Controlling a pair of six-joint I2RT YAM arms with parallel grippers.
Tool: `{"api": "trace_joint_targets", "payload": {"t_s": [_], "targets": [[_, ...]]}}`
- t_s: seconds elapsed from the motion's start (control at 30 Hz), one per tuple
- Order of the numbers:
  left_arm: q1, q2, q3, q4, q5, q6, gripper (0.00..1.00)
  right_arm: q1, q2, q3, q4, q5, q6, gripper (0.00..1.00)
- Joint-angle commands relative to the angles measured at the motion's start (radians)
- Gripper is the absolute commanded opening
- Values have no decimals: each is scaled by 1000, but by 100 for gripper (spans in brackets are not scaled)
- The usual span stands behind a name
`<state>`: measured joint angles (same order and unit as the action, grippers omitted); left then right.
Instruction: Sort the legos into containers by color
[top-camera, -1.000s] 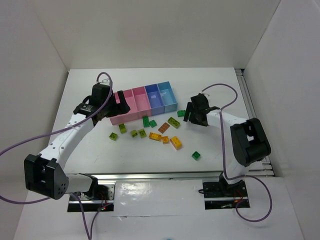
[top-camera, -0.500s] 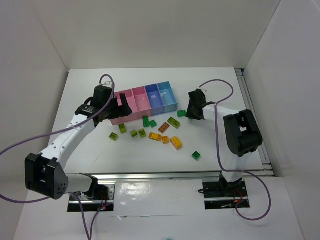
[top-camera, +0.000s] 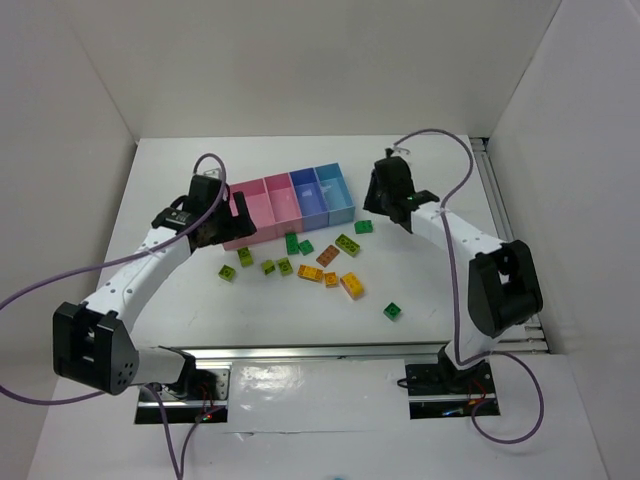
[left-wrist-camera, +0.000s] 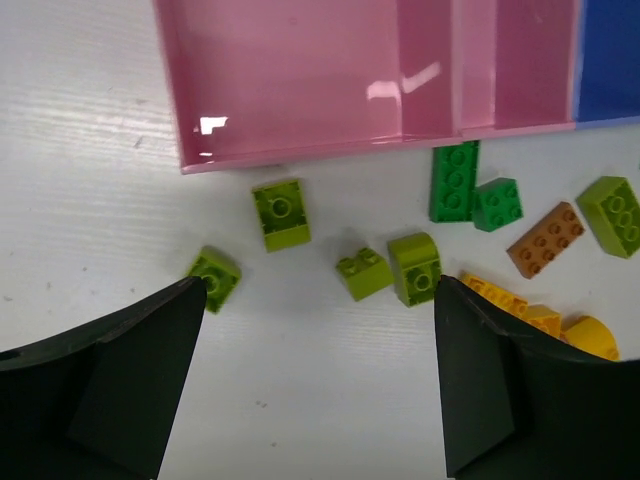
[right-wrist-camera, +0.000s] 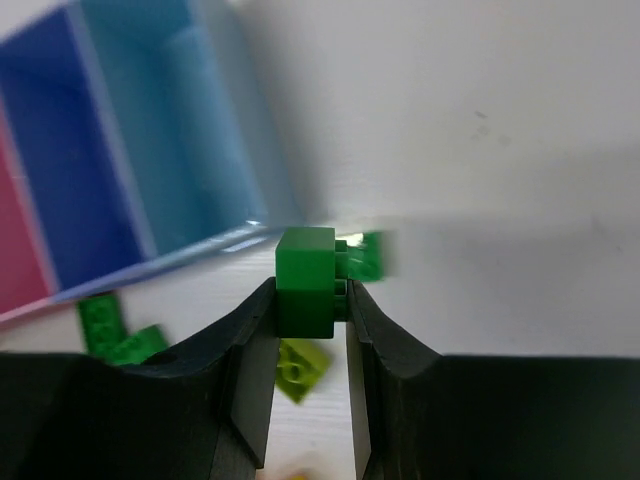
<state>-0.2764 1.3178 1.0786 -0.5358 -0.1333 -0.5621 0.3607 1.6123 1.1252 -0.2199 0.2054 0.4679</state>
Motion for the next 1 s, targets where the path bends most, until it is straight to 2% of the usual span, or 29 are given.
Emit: {"api": "trace_joint_targets", "payload": {"t_s": [0.0, 0.2, 0.37, 0.47, 0.53, 0.63, 0.73, 0.77, 0.9, 0.97], "targets": [[35, -5, -13, -79, -65, -79, 95, 95, 32, 137, -26, -27, -41, 28], [127, -86, -36, -98, -55, -130, 95, 205, 208, 392, -55, -27, -89, 28], [172, -97, -45, -107, 20, -117, 95, 230, 402, 603, -85, -53, -98, 28], [172, -97, -65, -107, 41, -117, 95, 230, 507, 729, -114, -66, -109, 32], [181, -97, -65, -107, 41, -108, 95, 230, 581, 798, -163, -52, -109, 40], [181, -97, -65, -107, 41, -99, 95, 230, 609, 883, -202, -40, -118, 63], [181, -106, -65, -107, 32, -90, 95, 239, 542, 811, -170, 26, -118, 68], [181, -106, -65, -107, 32, -90, 95, 239, 453, 761, -142, 49, -118, 68], [181, -115, -55, -107, 32, -79, 95, 239, 192, 375, -15, 170, -86, 62], [181, -115, -55, -107, 32, -79, 95, 205, 74, 261, 7, 193, -58, 62]]}}
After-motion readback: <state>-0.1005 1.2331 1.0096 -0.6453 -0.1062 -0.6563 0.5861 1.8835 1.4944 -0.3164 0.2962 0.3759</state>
